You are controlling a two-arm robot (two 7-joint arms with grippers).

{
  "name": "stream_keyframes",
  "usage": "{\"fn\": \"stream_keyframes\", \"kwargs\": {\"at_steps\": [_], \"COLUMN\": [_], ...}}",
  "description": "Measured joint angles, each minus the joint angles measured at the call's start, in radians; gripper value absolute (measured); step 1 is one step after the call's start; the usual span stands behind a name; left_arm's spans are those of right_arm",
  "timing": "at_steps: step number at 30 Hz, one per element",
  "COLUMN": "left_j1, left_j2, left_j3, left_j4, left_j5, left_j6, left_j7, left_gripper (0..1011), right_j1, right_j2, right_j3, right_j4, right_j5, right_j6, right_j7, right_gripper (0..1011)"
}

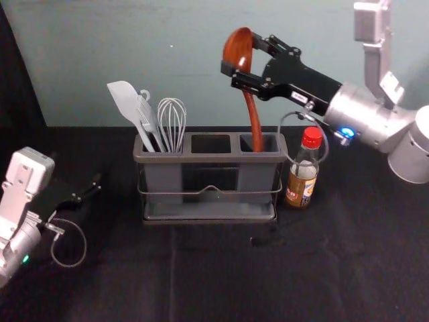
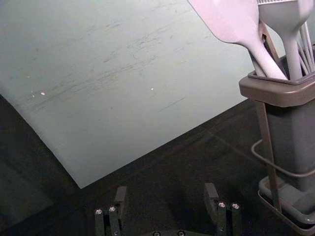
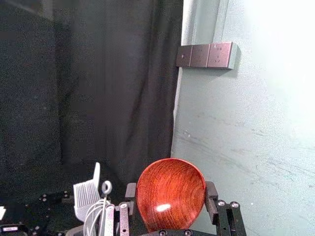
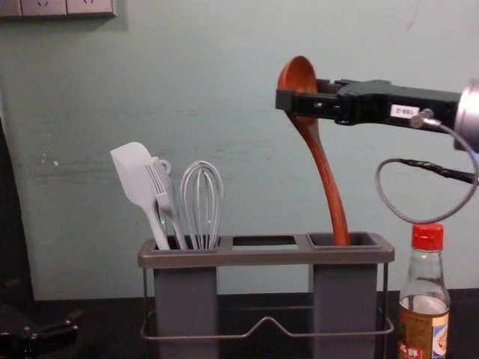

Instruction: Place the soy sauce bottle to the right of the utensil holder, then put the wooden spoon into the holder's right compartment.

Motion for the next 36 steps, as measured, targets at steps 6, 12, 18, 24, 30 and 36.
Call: {"fn": "stream_keyframes", "kwargs": {"at_steps": [6,12,18,24,30,36], "left_j1": [0.0,0.0,0.0,0.0,0.0,0.0], "left_j2": [0.0,0.0,0.0,0.0,0.0,0.0], "left_j3": [0.0,0.0,0.0,0.0,0.0,0.0], "left_j4": [0.0,0.0,0.0,0.0,0.0,0.0], "left_j5": [0.0,0.0,0.0,0.0,0.0,0.0], "left_j6": [0.0,0.0,0.0,0.0,0.0,0.0], "left_j7": [0.0,0.0,0.0,0.0,0.0,0.0], "left_gripper": [1011,1011,1011,1011,1011,1011], "right_j1": [-0.037,-0.08,-0.121,-0.147,-0.155,-0.154], "right_j2": [0.031,0.066,0.1,0.116,0.115,0.109], "right_j3": [0.015,0.033,0.046,0.05,0.05,0.048], "right_j4": [-0.05,-0.102,-0.155,-0.179,-0.179,-0.166], "right_j5": [0.022,0.039,0.045,0.036,0.026,0.018], "right_j6": [0.008,0.017,0.023,0.026,0.034,0.042], "right_j7": [-0.004,-0.018,-0.037,-0.057,-0.071,-0.078], "right_gripper": [838,838,838,838,838,838]}}
